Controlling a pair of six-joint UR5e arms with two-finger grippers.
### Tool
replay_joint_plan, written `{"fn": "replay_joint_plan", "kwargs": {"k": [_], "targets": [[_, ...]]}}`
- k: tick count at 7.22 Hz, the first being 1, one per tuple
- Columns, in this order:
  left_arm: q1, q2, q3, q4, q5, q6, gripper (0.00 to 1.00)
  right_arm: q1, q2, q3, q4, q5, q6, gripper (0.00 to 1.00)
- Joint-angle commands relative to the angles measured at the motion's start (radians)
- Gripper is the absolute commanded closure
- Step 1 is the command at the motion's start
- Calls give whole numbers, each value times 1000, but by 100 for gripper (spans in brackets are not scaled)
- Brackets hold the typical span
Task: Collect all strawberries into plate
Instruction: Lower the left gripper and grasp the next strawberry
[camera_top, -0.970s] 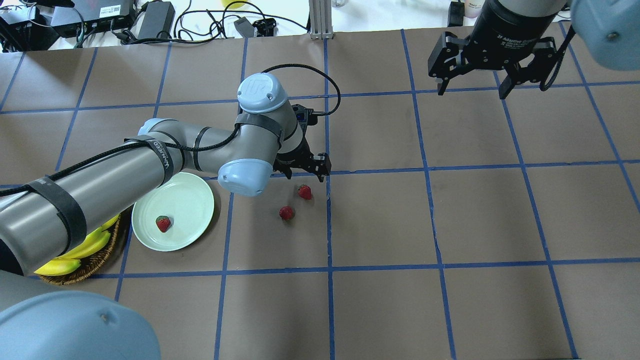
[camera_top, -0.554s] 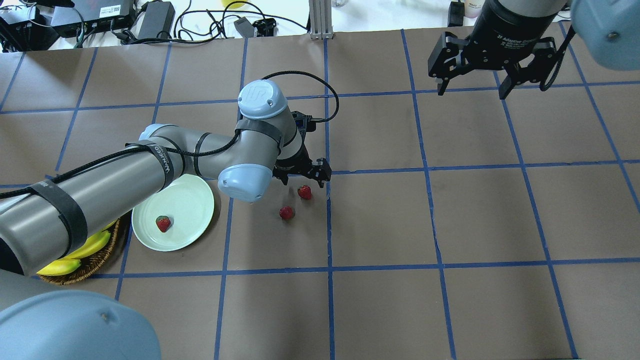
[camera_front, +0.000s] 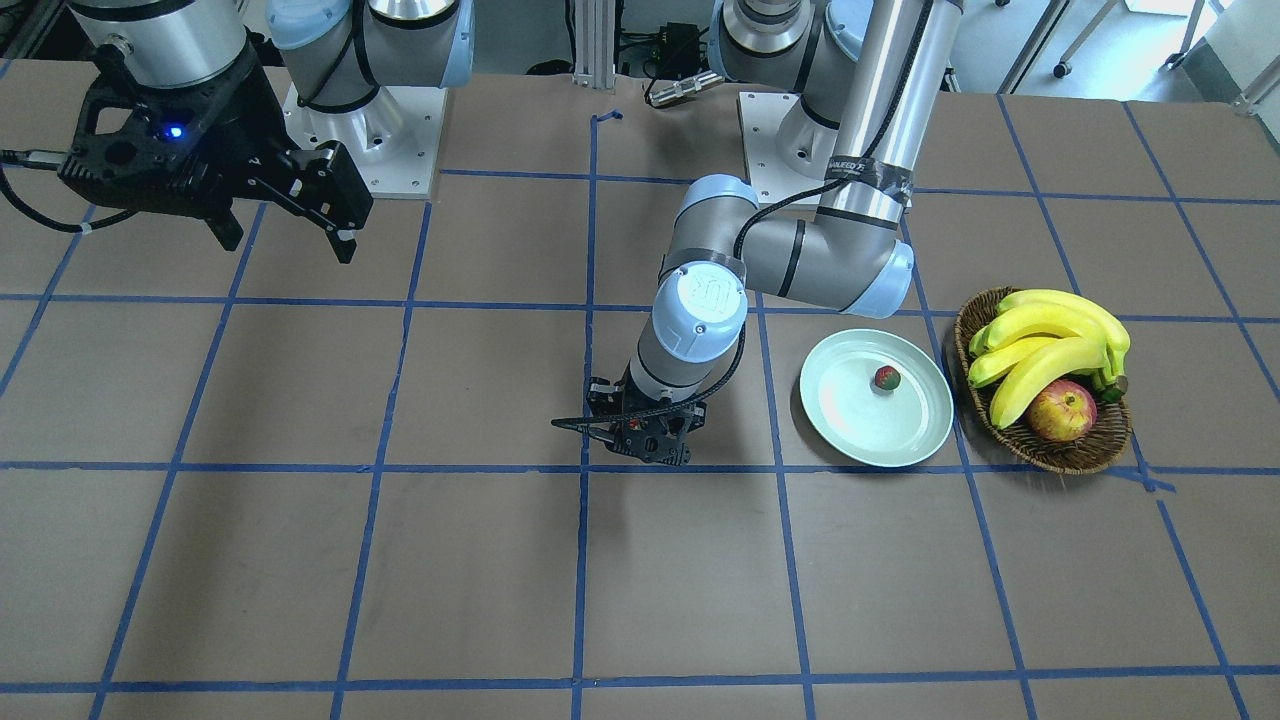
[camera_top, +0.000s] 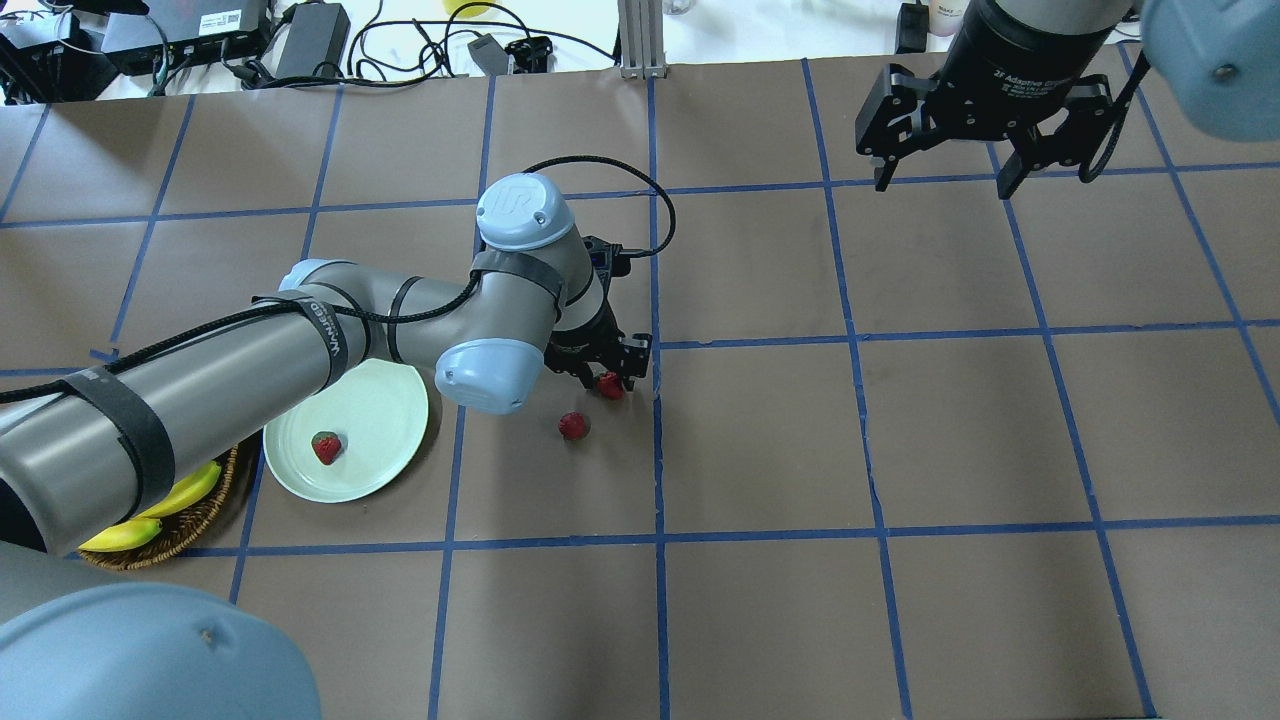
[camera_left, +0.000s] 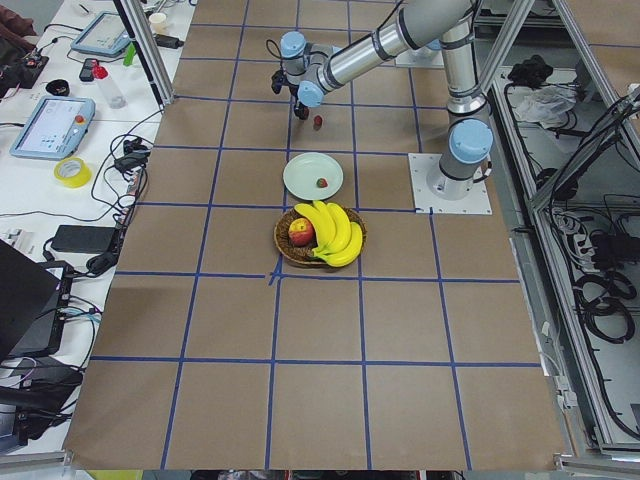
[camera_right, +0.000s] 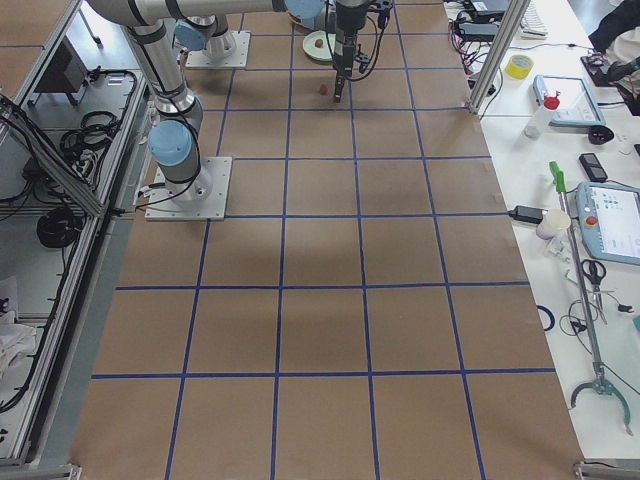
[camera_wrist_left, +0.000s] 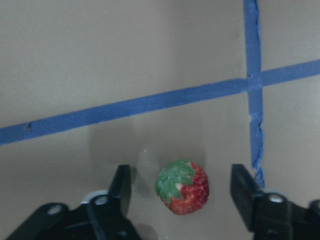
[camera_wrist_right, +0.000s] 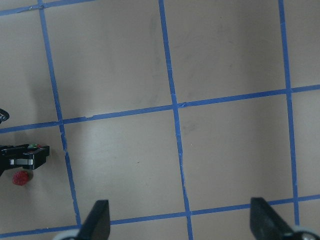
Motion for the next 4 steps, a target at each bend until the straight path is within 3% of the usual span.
{"fn": "replay_joint_plan", "kwargs": {"k": [1, 3, 4], "targets": [[0, 8, 4, 3, -7, -1, 100, 1, 0, 0, -1, 2, -1, 0], [6, 13, 77, -4, 0, 14, 100, 0, 0, 0, -1, 1, -1, 0], [50, 22, 146, -119, 8, 21, 100, 0, 0, 0, -1, 1, -1, 0]]}}
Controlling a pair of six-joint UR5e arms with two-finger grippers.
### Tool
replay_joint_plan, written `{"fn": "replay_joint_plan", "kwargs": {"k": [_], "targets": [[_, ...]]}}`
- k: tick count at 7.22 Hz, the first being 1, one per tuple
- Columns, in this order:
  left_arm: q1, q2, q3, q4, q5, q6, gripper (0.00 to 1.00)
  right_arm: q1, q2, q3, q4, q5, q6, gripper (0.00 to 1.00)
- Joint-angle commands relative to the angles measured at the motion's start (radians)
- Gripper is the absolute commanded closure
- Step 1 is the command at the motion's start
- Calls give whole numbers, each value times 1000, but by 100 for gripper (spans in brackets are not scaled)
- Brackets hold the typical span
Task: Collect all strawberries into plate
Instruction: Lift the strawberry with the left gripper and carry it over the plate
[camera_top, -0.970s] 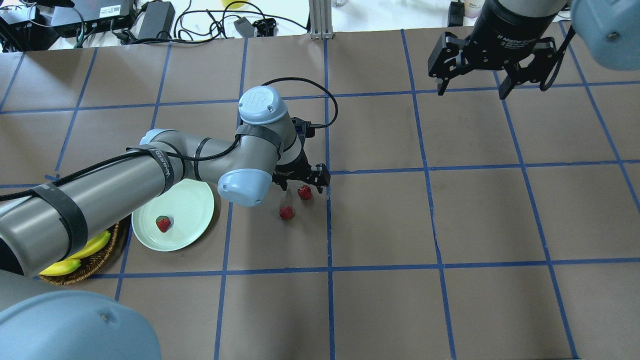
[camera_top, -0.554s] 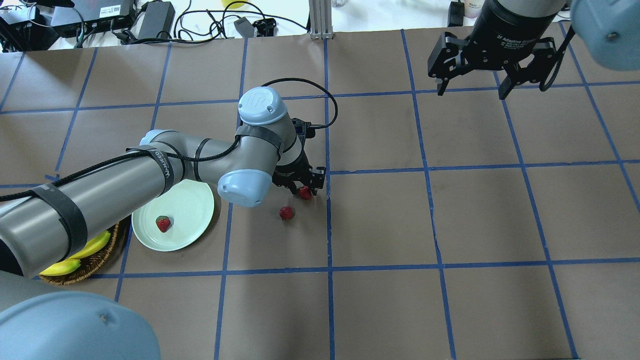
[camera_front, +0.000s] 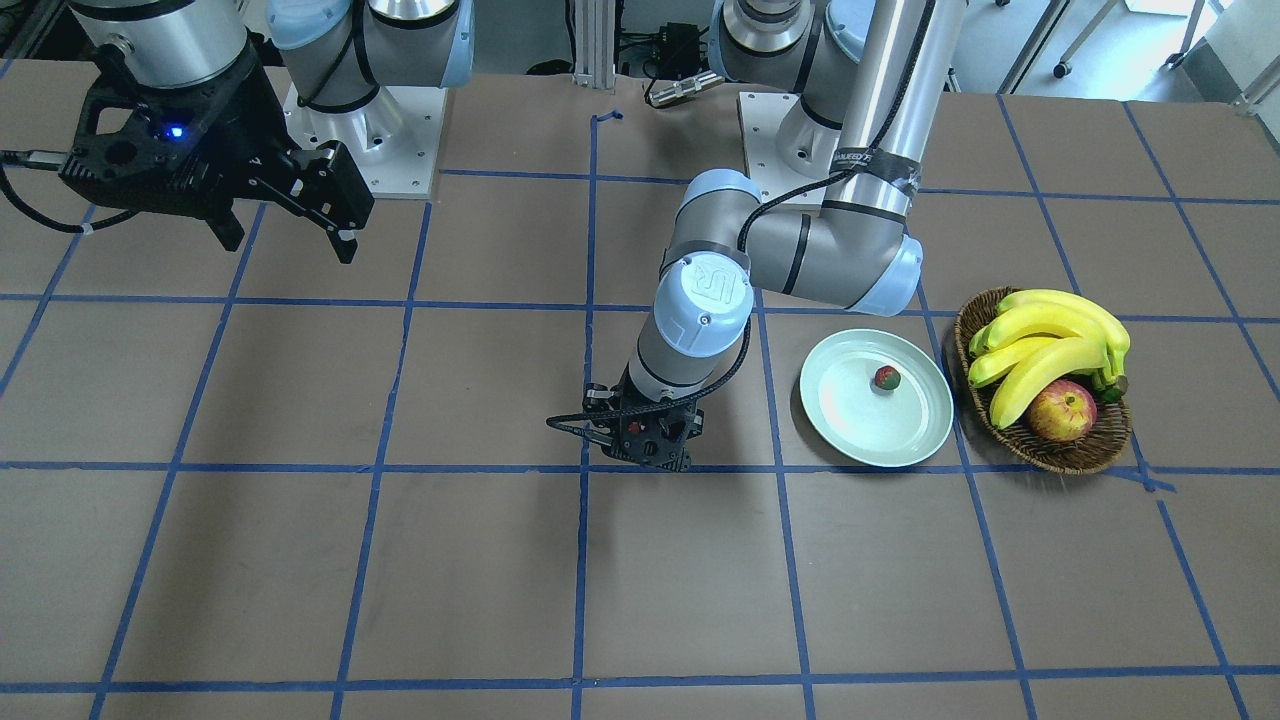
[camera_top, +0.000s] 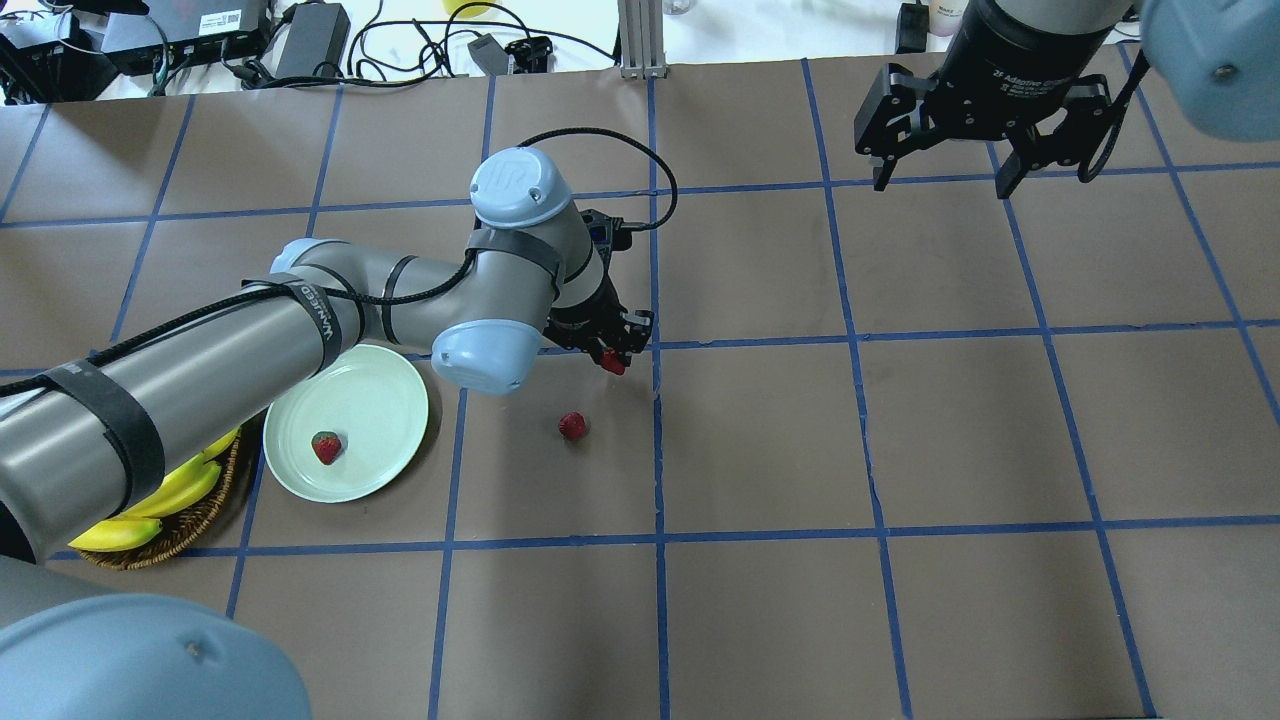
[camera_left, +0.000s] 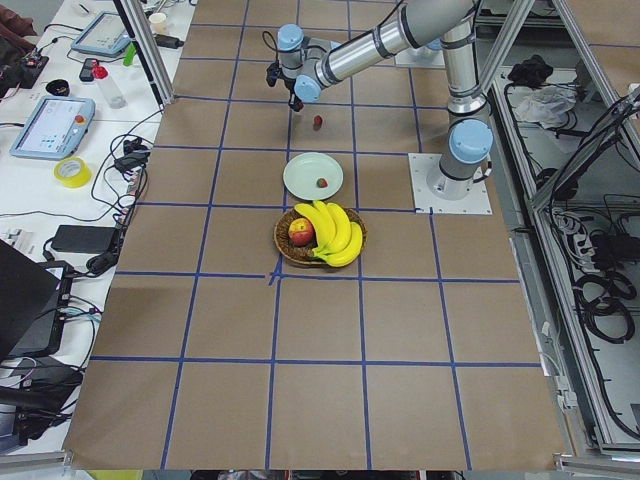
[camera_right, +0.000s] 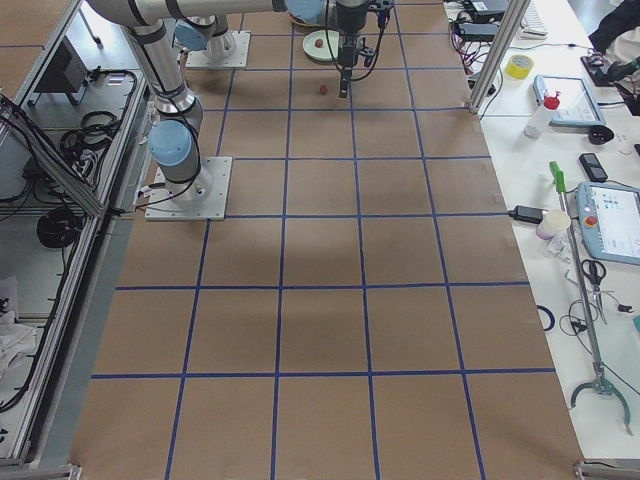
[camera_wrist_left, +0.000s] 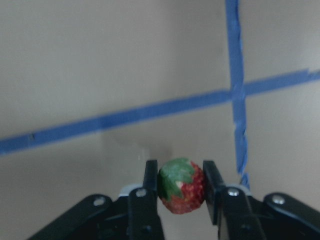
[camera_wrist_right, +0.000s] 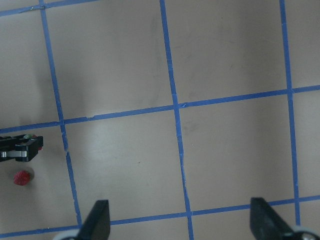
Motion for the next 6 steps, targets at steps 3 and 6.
{"fn": "replay_joint_plan", "kwargs": {"k": [3, 6], "targets": [[263, 77, 108, -207, 33, 248, 100, -1, 0, 0, 0, -1, 0, 0], [393, 124, 91, -328, 195, 386, 100, -1, 0, 0, 0, -1, 0, 0]]}}
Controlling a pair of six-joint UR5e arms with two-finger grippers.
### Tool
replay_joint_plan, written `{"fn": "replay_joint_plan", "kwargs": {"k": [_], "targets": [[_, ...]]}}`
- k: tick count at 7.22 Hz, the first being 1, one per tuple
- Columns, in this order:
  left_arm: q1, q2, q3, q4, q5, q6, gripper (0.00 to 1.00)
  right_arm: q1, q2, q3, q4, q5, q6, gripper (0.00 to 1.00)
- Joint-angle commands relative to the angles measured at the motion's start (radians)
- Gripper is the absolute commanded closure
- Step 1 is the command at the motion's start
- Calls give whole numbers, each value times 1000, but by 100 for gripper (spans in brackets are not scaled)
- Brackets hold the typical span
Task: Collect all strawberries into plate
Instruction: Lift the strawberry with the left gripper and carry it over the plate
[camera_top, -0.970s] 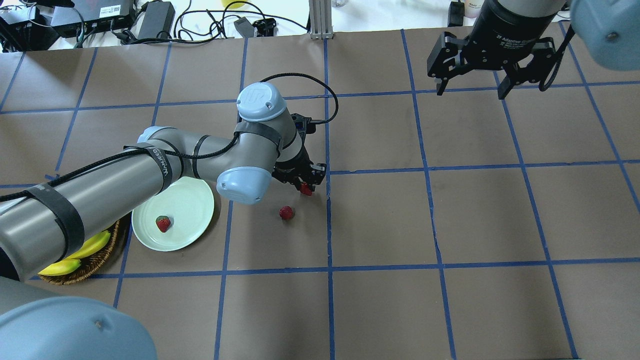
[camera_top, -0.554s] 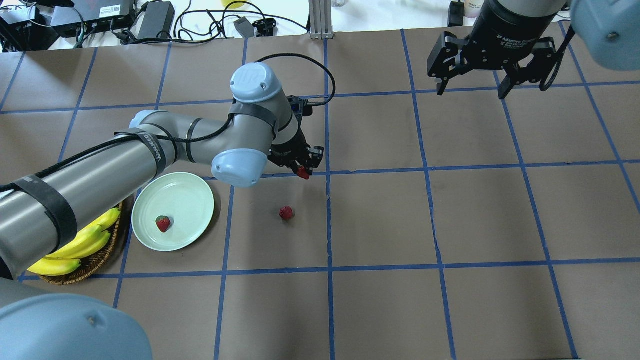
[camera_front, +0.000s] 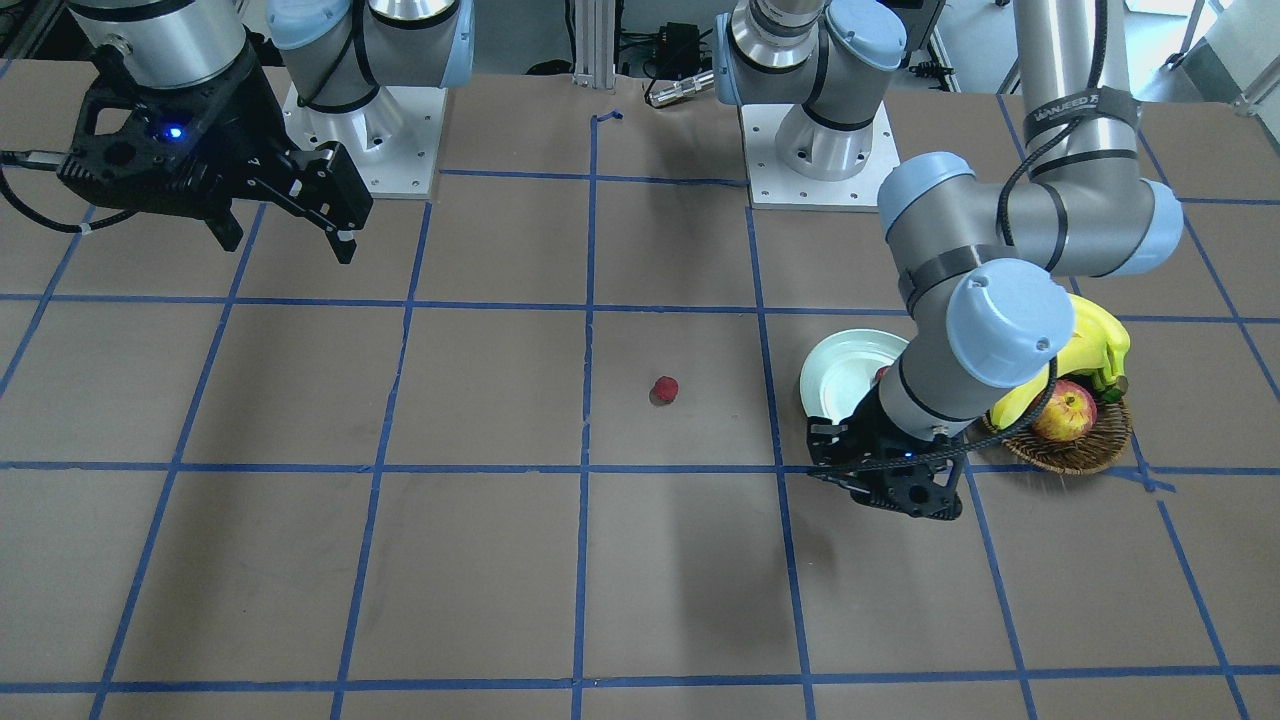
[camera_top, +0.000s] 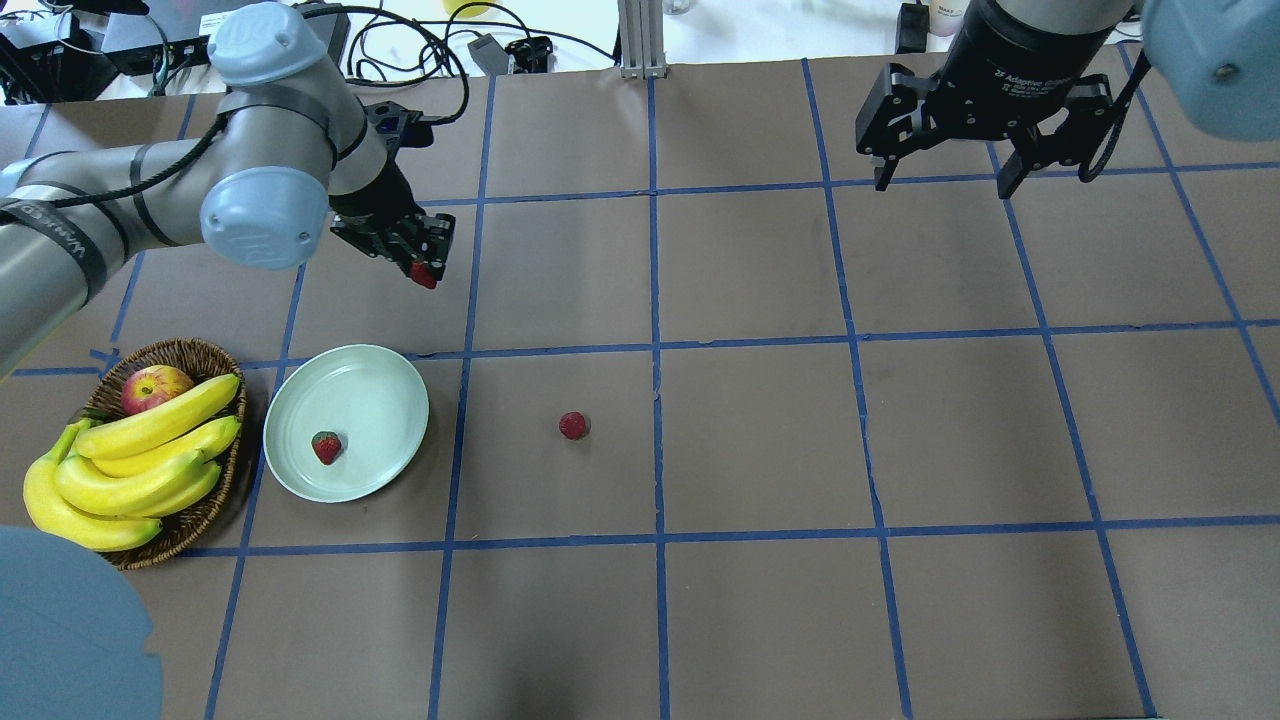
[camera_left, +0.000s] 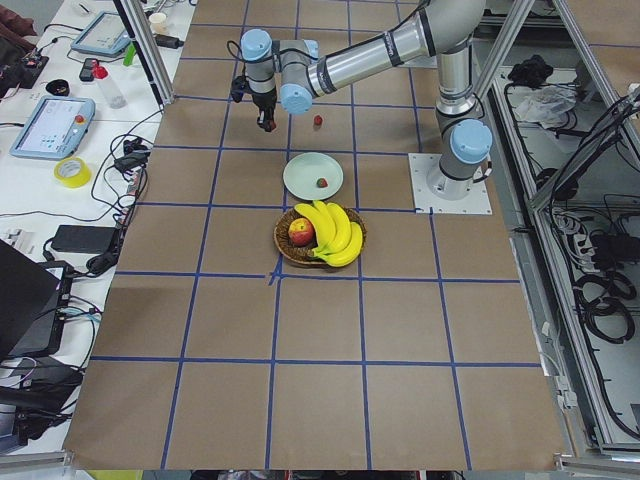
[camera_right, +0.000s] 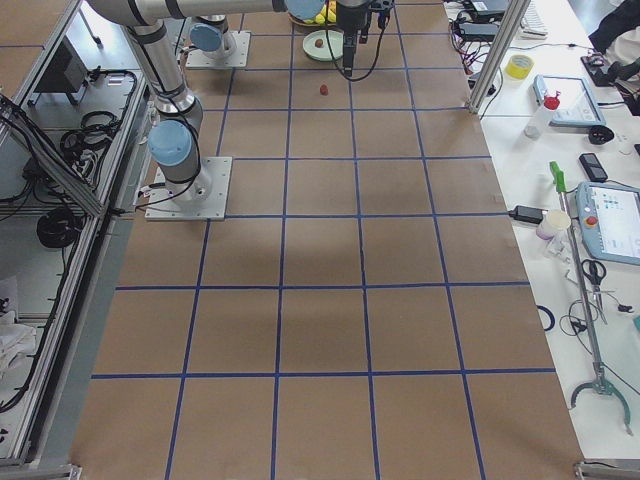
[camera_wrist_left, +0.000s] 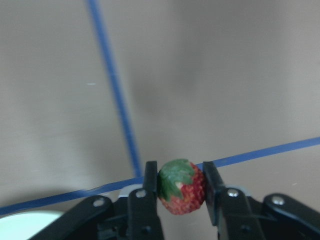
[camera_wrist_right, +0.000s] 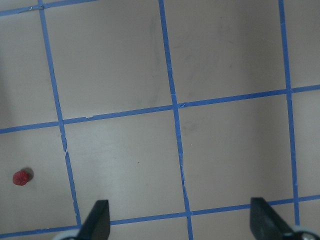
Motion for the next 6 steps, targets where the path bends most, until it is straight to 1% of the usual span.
{"fn": "replay_joint_plan", "kwargs": {"k": [1, 2, 3, 5, 6], "targets": [[72, 26, -17, -112, 138, 30, 100, 0, 0, 0, 0, 0, -2, 0], [73, 26, -43, -114, 173, 18, 100, 0, 0, 0, 0, 0, -2, 0], [73, 10, -79, -100, 171, 6, 100, 0, 0, 0, 0, 0, 0, 0], [73, -7, -126, -56, 167, -80, 100, 0, 0, 0, 1, 0, 0, 0], [73, -7, -149, -59, 175, -94, 100, 0, 0, 0, 0, 0, 0, 0]]}}
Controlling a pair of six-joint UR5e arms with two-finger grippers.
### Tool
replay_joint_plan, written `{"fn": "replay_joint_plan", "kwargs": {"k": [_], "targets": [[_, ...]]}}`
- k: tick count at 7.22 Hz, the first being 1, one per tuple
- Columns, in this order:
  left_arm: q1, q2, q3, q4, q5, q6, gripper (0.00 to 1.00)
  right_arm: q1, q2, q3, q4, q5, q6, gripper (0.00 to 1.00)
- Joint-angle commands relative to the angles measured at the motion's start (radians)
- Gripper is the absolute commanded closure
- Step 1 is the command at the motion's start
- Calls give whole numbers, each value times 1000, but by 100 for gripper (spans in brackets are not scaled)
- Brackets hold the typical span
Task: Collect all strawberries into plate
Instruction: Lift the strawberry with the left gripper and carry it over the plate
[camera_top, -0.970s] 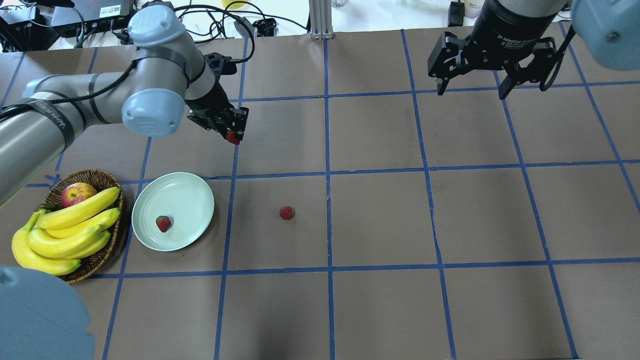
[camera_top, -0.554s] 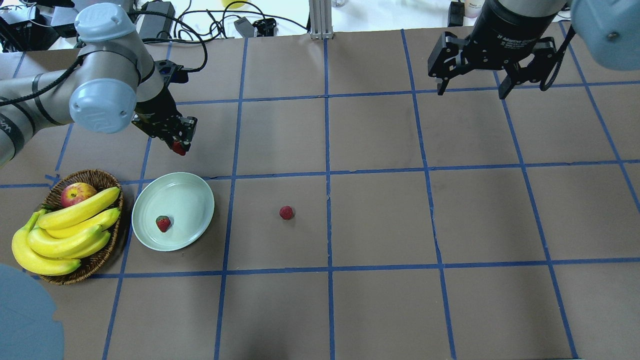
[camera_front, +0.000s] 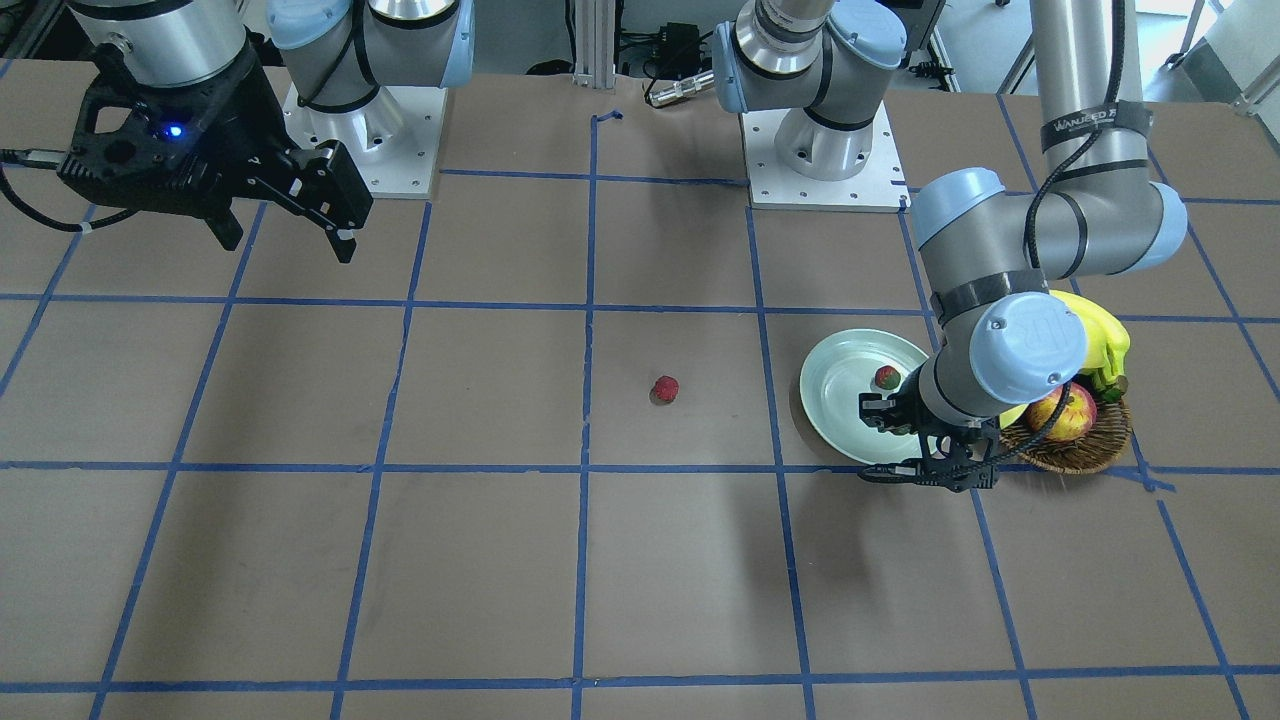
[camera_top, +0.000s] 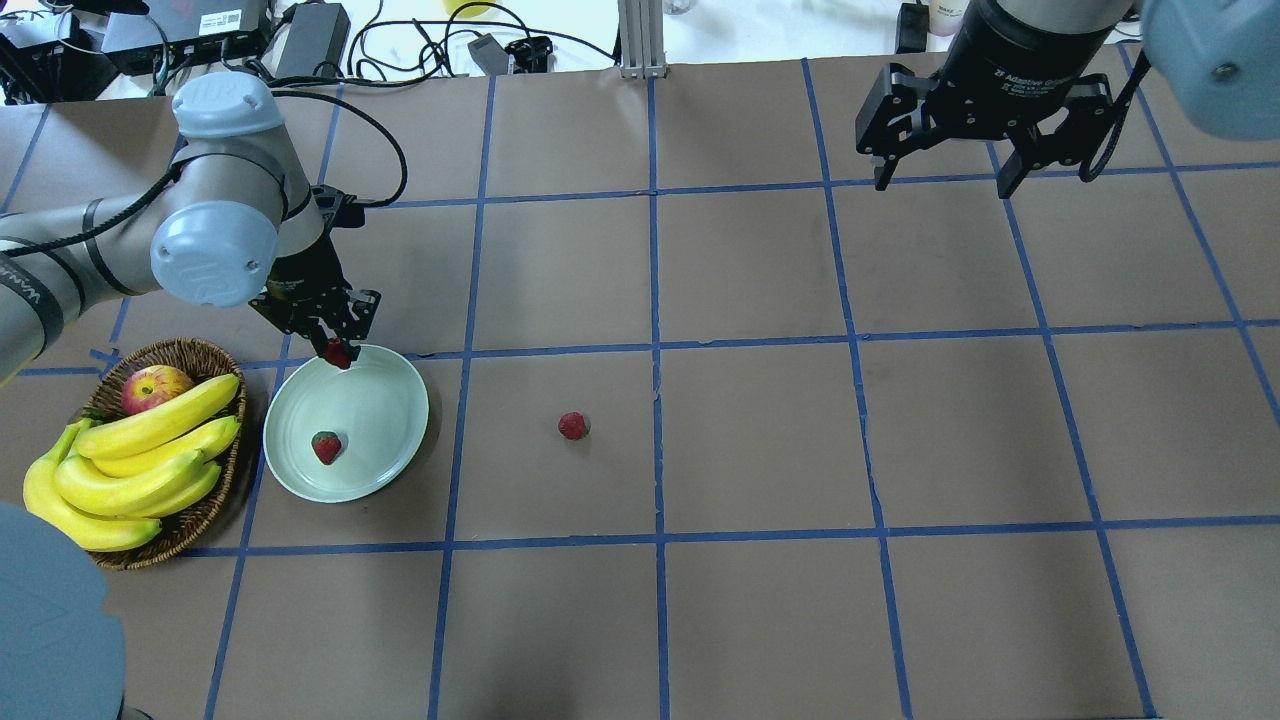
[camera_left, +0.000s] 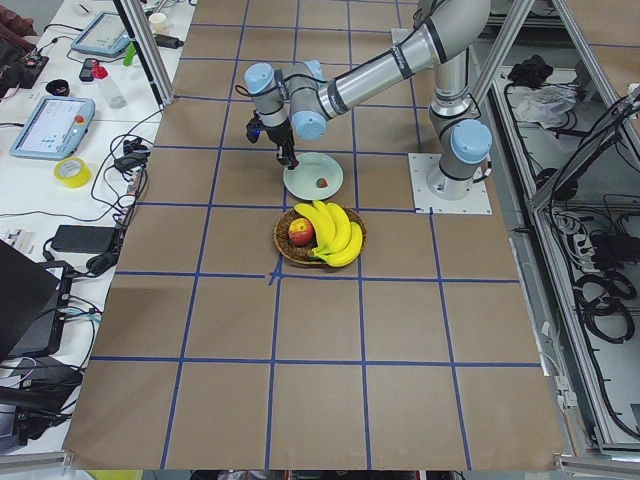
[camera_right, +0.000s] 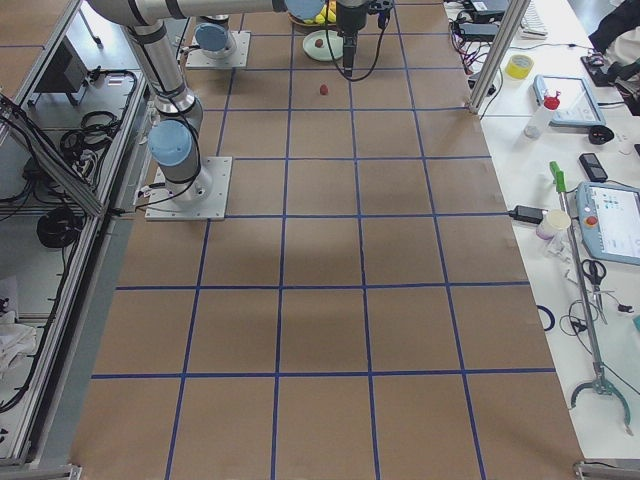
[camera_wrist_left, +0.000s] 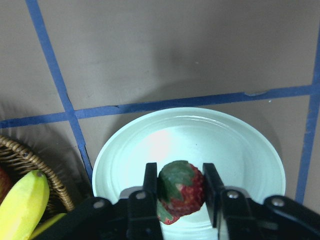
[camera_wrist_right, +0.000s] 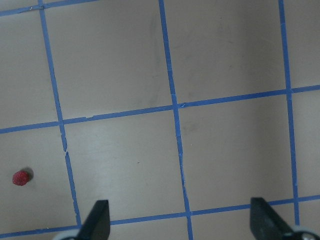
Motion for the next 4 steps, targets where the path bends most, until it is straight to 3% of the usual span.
{"fn": "replay_joint_plan", "kwargs": {"k": [1, 2, 3, 4], "targets": [[0, -8, -40, 9, 1, -54, 94, 2, 0, 0, -1, 0, 0, 0], [0, -13, -42, 7, 4, -141, 71, 2, 0, 0, -1, 2, 0, 0], [0, -13, -41, 7, -2, -178, 1, 2, 0, 0, -1, 3, 0, 0], [0, -8, -39, 6, 4, -184, 0, 2, 0, 0, -1, 2, 0, 0]]}}
